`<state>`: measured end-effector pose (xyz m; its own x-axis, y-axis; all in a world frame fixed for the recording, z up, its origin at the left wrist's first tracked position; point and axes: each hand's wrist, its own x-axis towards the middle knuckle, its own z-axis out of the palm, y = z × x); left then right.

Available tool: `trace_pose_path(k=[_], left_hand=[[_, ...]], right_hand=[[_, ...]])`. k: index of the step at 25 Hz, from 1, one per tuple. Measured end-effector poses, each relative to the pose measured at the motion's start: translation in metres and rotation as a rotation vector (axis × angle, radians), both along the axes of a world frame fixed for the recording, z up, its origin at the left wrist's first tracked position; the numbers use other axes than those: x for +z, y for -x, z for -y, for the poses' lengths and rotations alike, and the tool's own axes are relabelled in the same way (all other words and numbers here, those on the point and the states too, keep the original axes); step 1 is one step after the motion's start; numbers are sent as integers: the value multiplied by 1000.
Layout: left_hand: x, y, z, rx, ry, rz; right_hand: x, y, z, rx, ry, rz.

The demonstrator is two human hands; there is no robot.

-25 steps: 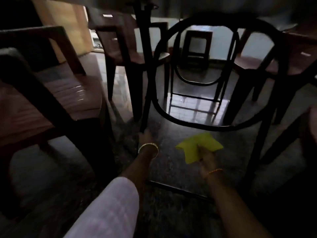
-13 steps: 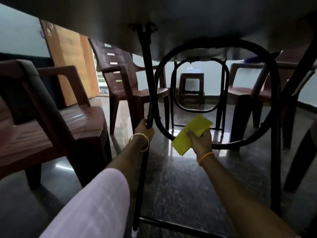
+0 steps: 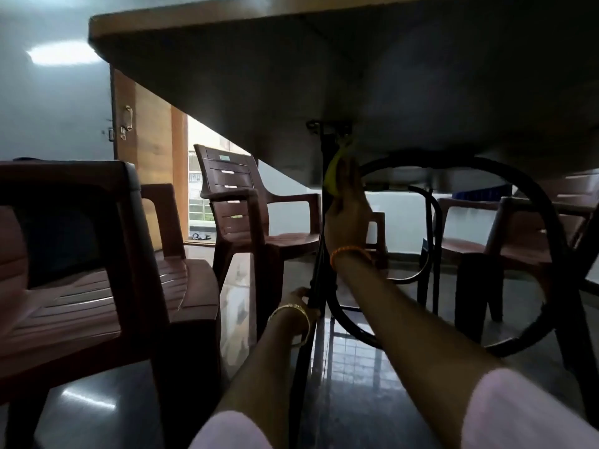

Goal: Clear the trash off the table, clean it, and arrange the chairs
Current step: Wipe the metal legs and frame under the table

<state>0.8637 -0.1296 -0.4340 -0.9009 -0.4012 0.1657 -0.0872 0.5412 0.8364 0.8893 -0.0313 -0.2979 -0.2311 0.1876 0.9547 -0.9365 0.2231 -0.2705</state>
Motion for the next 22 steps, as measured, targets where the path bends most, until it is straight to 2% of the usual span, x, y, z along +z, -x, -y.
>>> trace_pose_path(k=[3, 7, 11, 14, 17, 22], left_hand=[[1, 0, -1, 1, -46, 8], [-1, -7, -5, -26, -128, -6], [-8, -17, -5, -55, -202, -30], [-10, -16, -5, -44, -240, -54], [-16, -20, -10, 11, -269, -98], [-16, -34, -24, 78, -294, -219]], right_hand=[[-20, 15, -3, 0, -58, -38], [-10, 17, 6, -72, -61, -176], [-13, 20, 0, -138, -286, -162], [-26, 19, -3, -160, -363, -175], [-57, 18, 0, -170, -330, -109], [-153, 19, -9, -17, -334, 132]])
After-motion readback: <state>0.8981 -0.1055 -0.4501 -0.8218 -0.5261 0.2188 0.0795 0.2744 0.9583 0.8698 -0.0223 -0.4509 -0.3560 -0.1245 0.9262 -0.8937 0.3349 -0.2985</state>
